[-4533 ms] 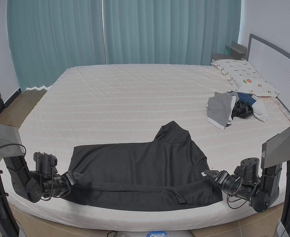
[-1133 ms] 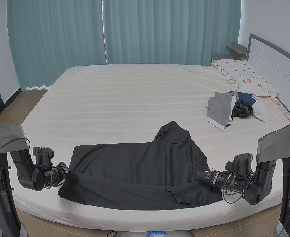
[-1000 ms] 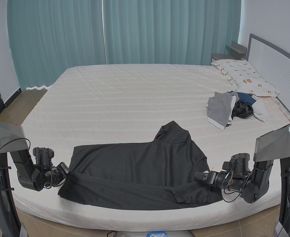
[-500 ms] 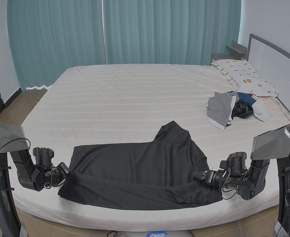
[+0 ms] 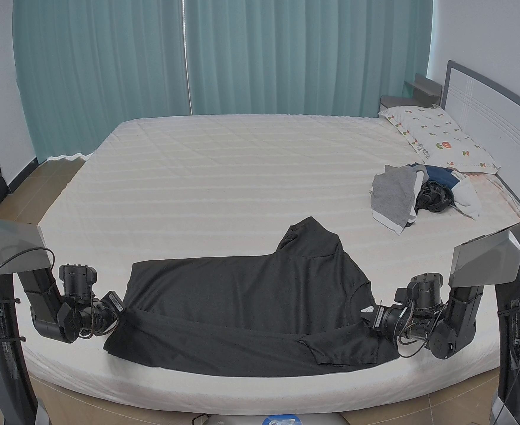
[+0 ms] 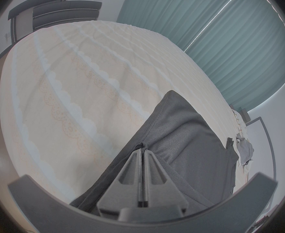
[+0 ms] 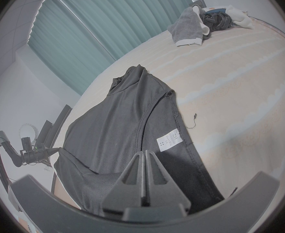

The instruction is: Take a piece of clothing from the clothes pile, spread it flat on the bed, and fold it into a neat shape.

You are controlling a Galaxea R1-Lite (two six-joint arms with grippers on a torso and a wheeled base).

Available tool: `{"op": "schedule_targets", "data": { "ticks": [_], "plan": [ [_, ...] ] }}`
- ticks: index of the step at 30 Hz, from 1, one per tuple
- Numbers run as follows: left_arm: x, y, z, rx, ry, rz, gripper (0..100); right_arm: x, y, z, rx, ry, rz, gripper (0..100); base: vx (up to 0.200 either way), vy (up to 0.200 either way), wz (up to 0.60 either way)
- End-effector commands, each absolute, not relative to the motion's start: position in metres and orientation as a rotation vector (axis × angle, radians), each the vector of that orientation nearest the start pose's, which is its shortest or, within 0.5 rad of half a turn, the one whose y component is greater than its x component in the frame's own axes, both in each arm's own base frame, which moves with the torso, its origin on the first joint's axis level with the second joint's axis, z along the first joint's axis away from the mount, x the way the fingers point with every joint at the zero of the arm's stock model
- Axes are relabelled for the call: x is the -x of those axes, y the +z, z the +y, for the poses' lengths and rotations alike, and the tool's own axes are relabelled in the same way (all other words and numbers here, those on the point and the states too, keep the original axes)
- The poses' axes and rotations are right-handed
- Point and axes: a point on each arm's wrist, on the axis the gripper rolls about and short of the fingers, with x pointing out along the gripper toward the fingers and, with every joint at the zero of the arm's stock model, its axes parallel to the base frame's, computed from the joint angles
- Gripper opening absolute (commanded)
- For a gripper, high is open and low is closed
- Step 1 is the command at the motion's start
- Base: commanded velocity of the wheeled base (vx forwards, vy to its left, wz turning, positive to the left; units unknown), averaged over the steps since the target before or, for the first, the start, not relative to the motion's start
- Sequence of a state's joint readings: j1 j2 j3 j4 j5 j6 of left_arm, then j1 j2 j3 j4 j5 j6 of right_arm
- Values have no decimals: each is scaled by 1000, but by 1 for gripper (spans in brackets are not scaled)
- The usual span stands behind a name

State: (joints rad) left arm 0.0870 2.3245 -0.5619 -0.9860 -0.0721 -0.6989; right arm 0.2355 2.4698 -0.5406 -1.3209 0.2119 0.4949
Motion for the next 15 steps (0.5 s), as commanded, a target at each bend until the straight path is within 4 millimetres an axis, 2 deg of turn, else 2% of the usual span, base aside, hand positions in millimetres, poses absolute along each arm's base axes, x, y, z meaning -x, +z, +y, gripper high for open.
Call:
{"op": "schedule_targets", "data": {
  "ticks": [1, 5, 11, 15],
  "plan": [
    [-318, -39, 26, 725, 284, 739, 0, -322, -56, 72, -484, 252, 672, 0, 0, 0, 0],
    [-318, -39, 26, 724, 285, 741, 0, -326, -53, 62, -497, 233, 639, 0, 0, 0, 0],
    [-318, -39, 26, 724, 285, 741, 0, -326, -51, 61, -500, 239, 637, 0, 0, 0, 0],
    [-318, -39, 26, 723, 287, 740, 0, -334, -48, 62, -503, 246, 604, 0, 0, 0, 0]
  ]
}}
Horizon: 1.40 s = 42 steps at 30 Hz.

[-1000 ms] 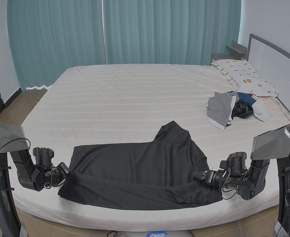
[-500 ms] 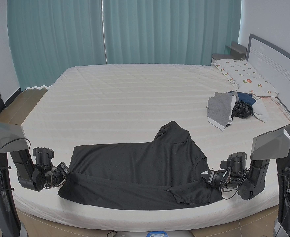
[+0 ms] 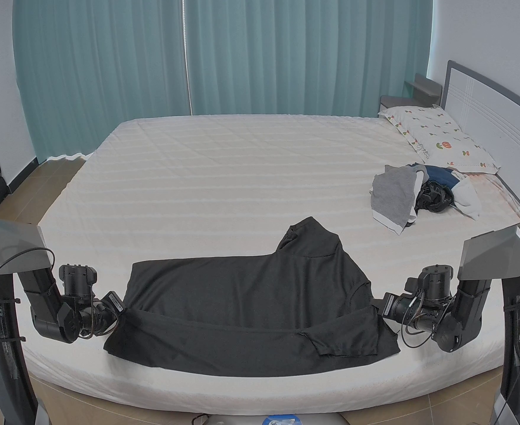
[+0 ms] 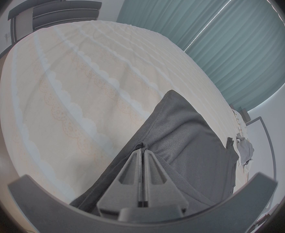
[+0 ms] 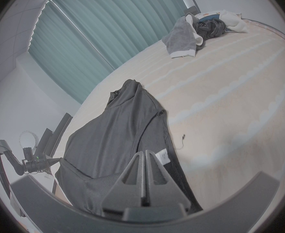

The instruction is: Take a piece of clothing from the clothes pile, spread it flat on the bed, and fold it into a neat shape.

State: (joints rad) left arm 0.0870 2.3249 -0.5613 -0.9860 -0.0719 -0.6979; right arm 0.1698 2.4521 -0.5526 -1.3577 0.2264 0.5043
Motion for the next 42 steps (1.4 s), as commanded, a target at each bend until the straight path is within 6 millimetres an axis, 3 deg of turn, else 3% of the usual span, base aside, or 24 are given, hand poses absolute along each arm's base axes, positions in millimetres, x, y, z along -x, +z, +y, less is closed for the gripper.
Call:
{"op": "schedule_targets", "data": {
  "ticks": [1, 29, 30, 37, 39, 42],
  "plan": [
    [-318, -40, 26, 722, 287, 742, 0, -336, -47, 62, -502, 248, 596, 0, 0, 0, 0],
    [-318, -39, 26, 717, 306, 732, 0, -353, -58, 67, -498, 237, 598, 0, 0, 0, 0],
    [-318, -39, 26, 718, 308, 731, 100, -353, -58, 67, -496, 237, 599, 100, 0, 0, 0],
    [-319, -37, 27, 726, 315, 722, 100, -352, -54, 65, -506, 237, 588, 100, 0, 0, 0],
    [-318, -31, 31, 736, 322, 701, 100, -348, -39, 61, -559, 221, 569, 100, 0, 0, 0],
    [-312, -8, 41, 765, 330, 636, 100, -332, -14, 60, -669, 201, 568, 100, 0, 0, 0]
  ]
}}
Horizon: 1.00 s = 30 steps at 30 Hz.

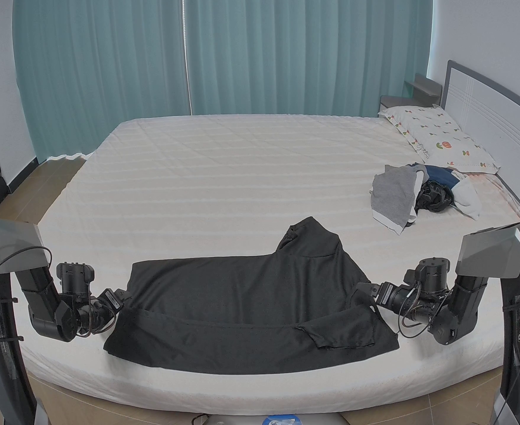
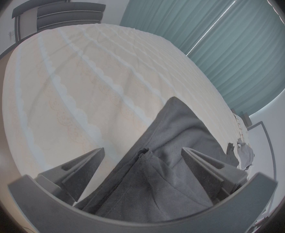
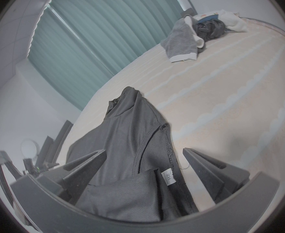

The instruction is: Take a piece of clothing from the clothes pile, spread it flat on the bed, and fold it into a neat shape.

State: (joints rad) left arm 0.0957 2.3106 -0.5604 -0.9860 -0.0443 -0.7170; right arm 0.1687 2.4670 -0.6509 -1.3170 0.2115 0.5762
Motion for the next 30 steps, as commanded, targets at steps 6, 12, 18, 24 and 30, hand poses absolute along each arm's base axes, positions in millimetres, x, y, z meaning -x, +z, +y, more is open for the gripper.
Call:
{"op": "schedule_targets", "data": {
  "ticks": [6, 12, 18, 24, 30],
  "plan": [
    [-295, 17, 34, 768, 269, 618, 100, -287, -3, 68, -727, 140, 648, 100, 0, 0, 0],
    [-281, 6, 17, 757, 250, 702, 100, -270, 0, 77, -885, 32, 673, 100, -133, 0, 0],
    [-265, -6, 16, 830, 305, 767, 100, -262, -7, 80, -880, 1, 689, 100, -167, 0, 0],
    [-262, -24, 16, 812, 340, 820, 100, -251, -26, 82, -868, -1, 700, 100, 0, 0, 0],
    [-269, -42, 10, 754, 354, 772, 100, -248, -32, 84, -856, 0, 694, 100, 0, 0, 0]
  ]
}}
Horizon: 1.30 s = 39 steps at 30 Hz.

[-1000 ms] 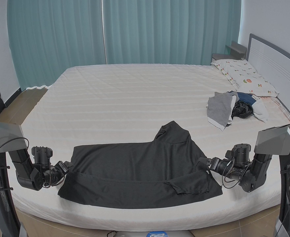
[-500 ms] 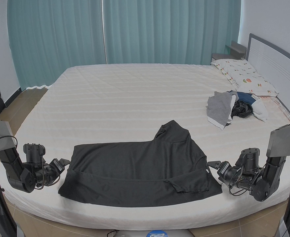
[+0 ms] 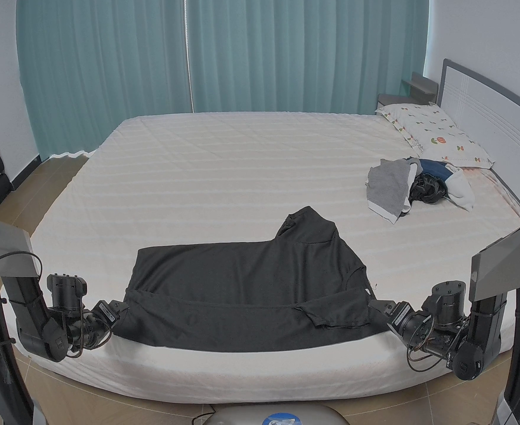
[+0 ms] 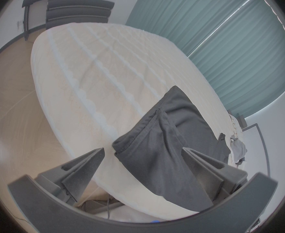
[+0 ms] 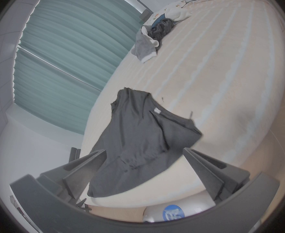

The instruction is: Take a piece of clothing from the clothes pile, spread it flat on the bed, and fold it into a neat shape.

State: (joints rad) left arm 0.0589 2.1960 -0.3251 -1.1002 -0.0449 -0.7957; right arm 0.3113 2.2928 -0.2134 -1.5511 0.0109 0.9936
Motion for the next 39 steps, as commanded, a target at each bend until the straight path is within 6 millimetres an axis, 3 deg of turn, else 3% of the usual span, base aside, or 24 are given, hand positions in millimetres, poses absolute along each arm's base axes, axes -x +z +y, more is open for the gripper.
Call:
{"op": "schedule_targets", "data": {
  "ticks": [1, 11, 12, 22, 39],
  "plan": [
    [-271, -45, 10, 735, 363, 762, 100, -248, -32, 85, -858, 0, 693, 100, 0, 0, 0],
    [-284, -54, -6, 662, 351, 736, 100, -250, -36, 85, -857, -3, 698, 100, 0, 0, 0],
    [-286, -56, -6, 657, 361, 730, 0, -250, -36, 86, -856, -3, 700, 100, 0, 0, 0],
    [-277, -64, 2, 607, 526, 712, 0, -250, -43, 87, -846, -8, 721, 100, 0, 0, 0],
    [-276, -63, 2, 641, 540, 702, 0, -265, -57, 95, -770, 33, 707, 100, 0, 0, 0]
  ]
}}
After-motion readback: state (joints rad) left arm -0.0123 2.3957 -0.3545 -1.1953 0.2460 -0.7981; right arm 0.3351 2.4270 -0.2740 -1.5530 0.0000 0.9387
